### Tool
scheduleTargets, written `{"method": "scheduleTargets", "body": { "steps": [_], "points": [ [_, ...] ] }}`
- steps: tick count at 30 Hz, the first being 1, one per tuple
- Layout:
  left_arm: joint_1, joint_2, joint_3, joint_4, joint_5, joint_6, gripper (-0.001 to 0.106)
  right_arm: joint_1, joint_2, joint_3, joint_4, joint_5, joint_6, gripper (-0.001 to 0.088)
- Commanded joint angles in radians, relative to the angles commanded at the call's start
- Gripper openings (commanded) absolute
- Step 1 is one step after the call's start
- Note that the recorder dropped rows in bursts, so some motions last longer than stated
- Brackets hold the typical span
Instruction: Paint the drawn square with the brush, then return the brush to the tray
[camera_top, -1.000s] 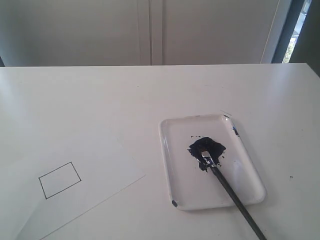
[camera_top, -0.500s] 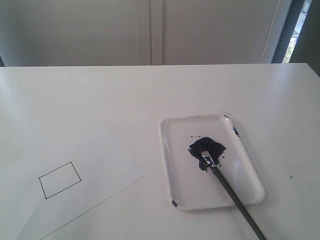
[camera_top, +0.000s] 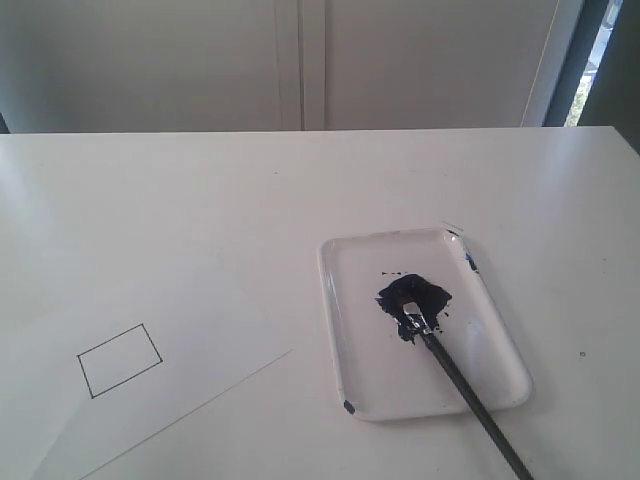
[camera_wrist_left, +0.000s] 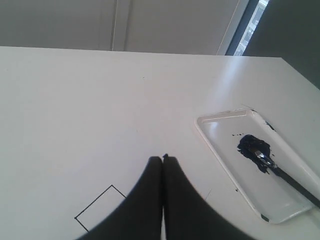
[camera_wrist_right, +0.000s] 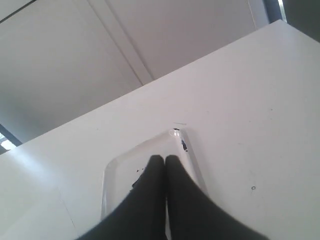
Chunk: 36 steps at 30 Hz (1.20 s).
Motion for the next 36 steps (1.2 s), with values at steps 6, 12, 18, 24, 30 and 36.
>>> {"method": "scheduleTargets", "body": {
  "steps": [6, 12, 18, 24, 30, 36],
  "points": [
    [0.000, 0.000, 0.000, 0.003, -0.001, 0.000, 0.000, 0.000, 0.000, 0.000, -0.002, -0.034, 0.002, 0.0000],
    [0.000, 0.000, 0.000, 0.003, -0.001, 0.000, 0.000, 0.000, 0.000, 0.000, -0.004, -0.037, -0.003, 0.0000],
    [0.000, 0.000, 0.000, 0.003, -0.001, 0.000, 0.000, 0.000, 0.000, -0.002, 0.000, -0.041, -0.003, 0.0000],
    [0.000, 0.000, 0.000, 0.000, 0.008, 0.000, 0.000, 0.000, 0.000, -0.006, 0.178, -0.032, -0.318, 0.0000],
    [0.000, 0.001, 0.002, 0.000, 0.030, 0.000, 0.000, 0.000, 0.089, -0.093, 0.263, 0.107, -0.514, 0.0000],
    [0.000, 0.002, 0.018, 0.006, 0.053, 0.011, 0.000, 0.000, 0.319, -0.172, 0.298, 0.188, -0.728, 0.0000]
  ]
}}
